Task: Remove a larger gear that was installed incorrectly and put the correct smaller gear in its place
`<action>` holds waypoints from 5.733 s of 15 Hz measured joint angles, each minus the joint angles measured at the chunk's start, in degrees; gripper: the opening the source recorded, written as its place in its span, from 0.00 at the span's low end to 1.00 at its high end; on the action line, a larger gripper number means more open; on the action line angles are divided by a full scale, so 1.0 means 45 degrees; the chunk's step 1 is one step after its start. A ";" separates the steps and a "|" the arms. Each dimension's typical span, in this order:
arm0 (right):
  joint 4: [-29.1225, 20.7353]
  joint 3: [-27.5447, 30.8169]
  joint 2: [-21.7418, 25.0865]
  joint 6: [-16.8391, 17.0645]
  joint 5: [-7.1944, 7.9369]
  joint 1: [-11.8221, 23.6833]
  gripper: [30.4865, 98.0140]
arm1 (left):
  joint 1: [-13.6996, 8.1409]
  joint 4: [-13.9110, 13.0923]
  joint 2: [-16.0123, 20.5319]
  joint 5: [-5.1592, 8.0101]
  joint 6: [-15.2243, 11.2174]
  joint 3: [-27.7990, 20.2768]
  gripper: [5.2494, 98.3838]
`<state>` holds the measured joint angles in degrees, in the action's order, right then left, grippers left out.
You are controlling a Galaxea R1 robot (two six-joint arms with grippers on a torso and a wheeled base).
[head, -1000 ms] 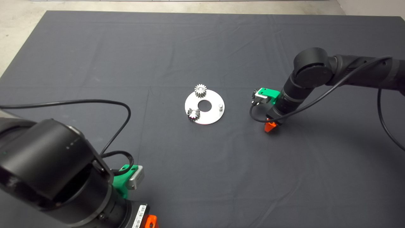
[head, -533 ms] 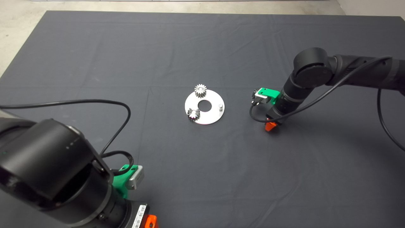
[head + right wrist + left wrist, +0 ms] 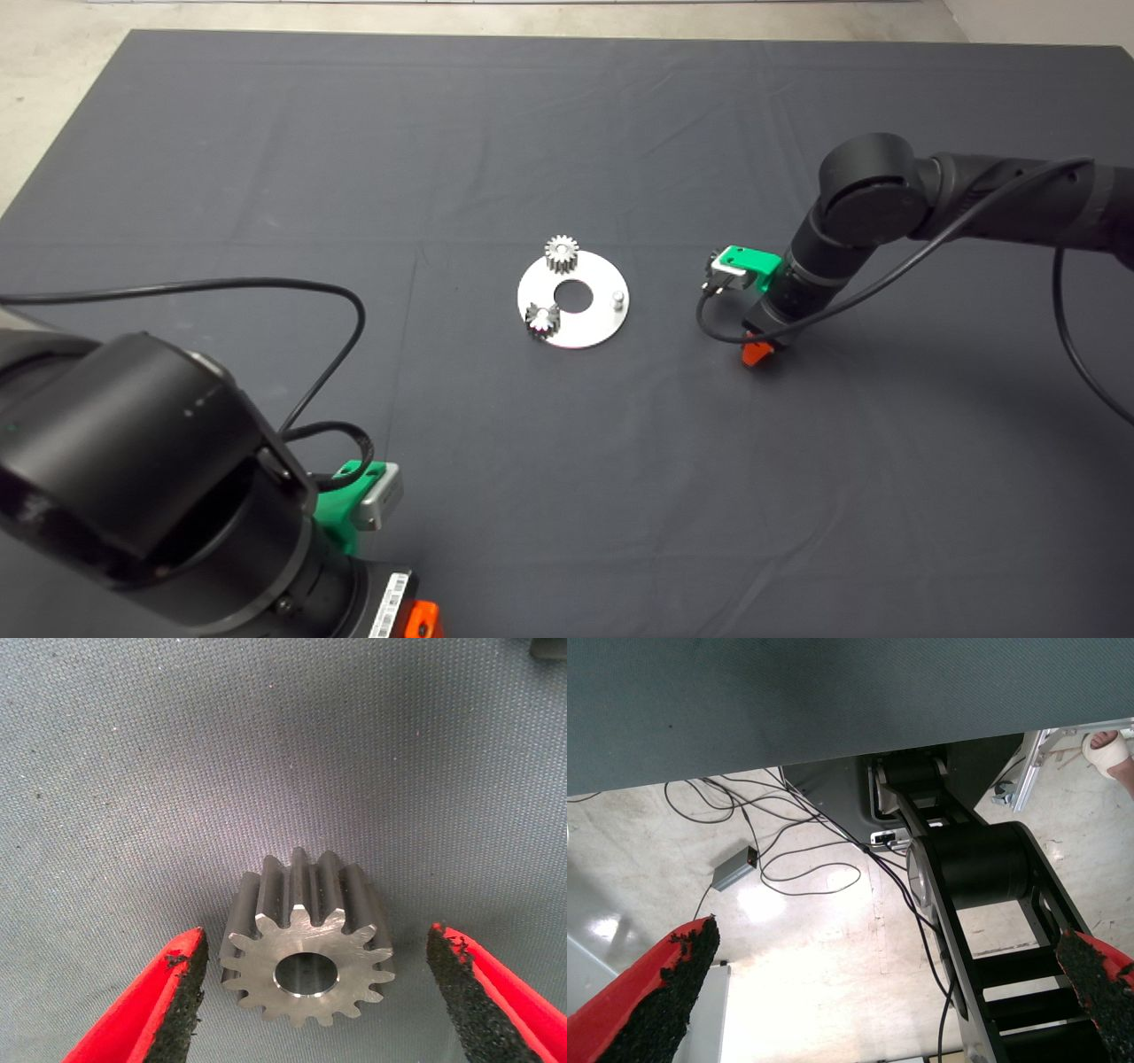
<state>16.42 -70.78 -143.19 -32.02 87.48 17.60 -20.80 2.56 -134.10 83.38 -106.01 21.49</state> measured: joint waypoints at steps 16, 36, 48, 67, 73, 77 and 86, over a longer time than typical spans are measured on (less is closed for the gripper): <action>-0.0030 0.0146 -0.0038 0.0000 0.0000 0.0000 0.37 | -0.0001 0.0000 -0.0011 -0.0002 0.0000 0.0000 1.00; -0.0049 0.0312 -0.0038 -0.0043 0.0042 0.0000 0.29 | -0.0001 0.0000 -0.0005 0.0001 0.0000 0.0000 1.00; -0.0049 0.0312 -0.0033 -0.0043 0.0043 0.0000 0.23 | -0.0001 0.0000 0.0000 -0.0002 0.0001 0.0000 1.00; -0.0049 0.0312 -0.0031 -0.0049 0.0049 -0.0141 0.17 | -0.0001 0.0000 0.0000 -0.0006 0.0004 0.0000 1.00; -0.0103 0.0312 -0.0033 -0.0085 0.0049 -0.0141 0.14 | -0.0001 0.0000 0.0000 -0.0002 0.0005 0.0000 1.00; -0.0200 0.0321 -0.0033 -0.0087 0.0049 -0.0137 0.14 | 0.0003 0.0000 0.0000 -0.0002 0.0005 0.0000 1.00; -0.1517 0.0344 -0.0681 -0.0098 0.0033 0.1196 0.14 | 0.0002 0.0000 0.0000 -0.0002 0.0000 0.0000 1.00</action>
<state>9.59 -69.23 -146.26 -32.46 87.63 22.98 -20.80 2.56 -134.10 83.37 -106.01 21.49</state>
